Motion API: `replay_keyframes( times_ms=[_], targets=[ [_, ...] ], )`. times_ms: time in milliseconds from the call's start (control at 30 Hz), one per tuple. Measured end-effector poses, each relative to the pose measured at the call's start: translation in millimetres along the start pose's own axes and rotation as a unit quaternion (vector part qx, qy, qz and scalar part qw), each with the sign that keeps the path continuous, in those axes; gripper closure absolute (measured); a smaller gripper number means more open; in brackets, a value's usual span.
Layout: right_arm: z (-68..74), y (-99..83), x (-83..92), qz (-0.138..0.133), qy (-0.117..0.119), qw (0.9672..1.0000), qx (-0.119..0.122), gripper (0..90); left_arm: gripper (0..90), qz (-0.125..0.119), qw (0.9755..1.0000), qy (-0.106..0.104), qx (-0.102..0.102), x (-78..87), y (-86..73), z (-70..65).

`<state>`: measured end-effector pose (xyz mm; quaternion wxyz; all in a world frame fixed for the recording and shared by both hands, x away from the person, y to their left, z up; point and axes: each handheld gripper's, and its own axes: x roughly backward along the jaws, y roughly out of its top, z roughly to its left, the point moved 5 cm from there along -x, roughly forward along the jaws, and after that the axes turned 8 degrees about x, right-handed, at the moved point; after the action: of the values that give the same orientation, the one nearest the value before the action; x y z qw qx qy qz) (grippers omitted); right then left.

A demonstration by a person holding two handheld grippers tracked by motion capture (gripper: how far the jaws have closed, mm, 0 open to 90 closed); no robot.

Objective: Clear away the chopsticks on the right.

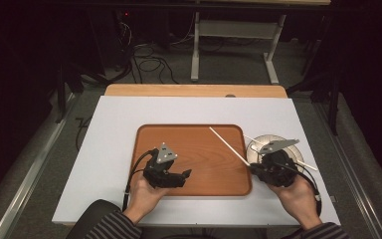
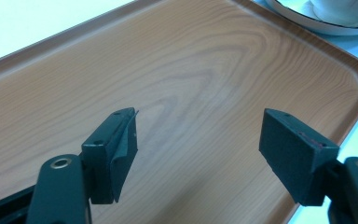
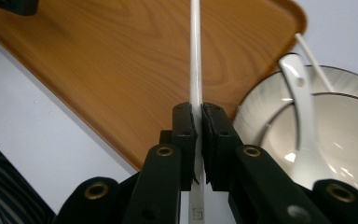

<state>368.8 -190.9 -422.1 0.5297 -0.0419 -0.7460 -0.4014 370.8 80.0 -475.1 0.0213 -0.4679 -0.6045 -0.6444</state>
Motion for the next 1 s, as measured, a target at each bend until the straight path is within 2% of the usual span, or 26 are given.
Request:
replay_keyframes(
  times_ms=[33, 67, 133, 167, 200, 233, 267, 300, 333, 400, 533, 833, 1000],
  targets=[
    [0.0, 0.0, 0.0, 0.000, 0.000, 1.0000, 0.000, 86.0, 28.2, 0.000, 1.0000, 0.000, 0.000, 0.0, 0.0, 0.0],
    [1.1, 1.2, -12.3, 0.008, 0.004, 0.9999, -0.006, 86.0, 28.2, 0.000, 1.0000, 0.000, 0.000, 0.3, -0.1, 0.3],
    [1.4, 1.1, -23.7, 0.015, 0.004, 0.9998, -0.010, 86.0, 28.2, 0.001, 1.0000, 0.001, 0.000, 0.6, -0.2, 1.0],
    [1.4, 1.1, -23.7, 0.015, 0.004, 0.9998, -0.010, 86.0, 28.2, 0.001, 1.0000, 0.001, 0.000, 0.6, -0.2, 1.0],
    [0.8, 0.2, -35.9, 0.025, 0.000, 0.9996, -0.013, 86.0, 28.2, 0.000, 1.0000, 0.003, 0.000, 0.8, -0.2, 1.3],
    [0.8, 0.2, -35.9, 0.025, 0.000, 0.9996, -0.013, 86.0, 28.3, 0.000, 1.0000, 0.003, 0.000, 0.8, -0.2, 1.3],
    [-0.2, -0.9, -44.9, 0.032, 0.000, 0.9993, -0.019, 86.0, 28.3, 0.000, 1.0000, 0.004, 0.000, 0.9, -0.4, 1.1],
    [-0.2, -0.9, -44.9, 0.032, 0.000, 0.9993, -0.019, 86.0, 28.2, 0.000, 1.0000, 0.004, 0.000, 0.9, -0.4, 1.1],
    [-0.9, -1.9, -53.8, 0.037, 0.000, 0.9990, -0.026, 86.0, 28.2, 0.001, 1.0000, 0.004, -0.001, 0.8, -0.6, 0.6],
    [-0.9, -2.3, -60.4, 0.044, 0.001, 0.9987, -0.028, 86.0, 28.2, 0.001, 1.0000, 0.005, -0.001, 0.3, -0.9, 0.1],
    [0.2, -0.7, -68.7, 0.050, -0.006, 0.9985, -0.023, 86.0, 28.2, 0.004, 1.0000, 0.005, -0.003, 0.2, -1.6, 0.0],
    [2.4, 0.1, -85.2, 0.064, -0.002, 0.9978, -0.019, 85.8, 28.2, 0.006, 0.9999, 0.009, -0.004, 0.0, -3.6, -0.5],
    [2.7, -2.6, -92.9, 0.073, 0.008, 0.9969, -0.027, 84.0, 28.2, 0.005, 0.9999, 0.010, -0.002, 0.9, -4.6, 0.0]
  ],
)
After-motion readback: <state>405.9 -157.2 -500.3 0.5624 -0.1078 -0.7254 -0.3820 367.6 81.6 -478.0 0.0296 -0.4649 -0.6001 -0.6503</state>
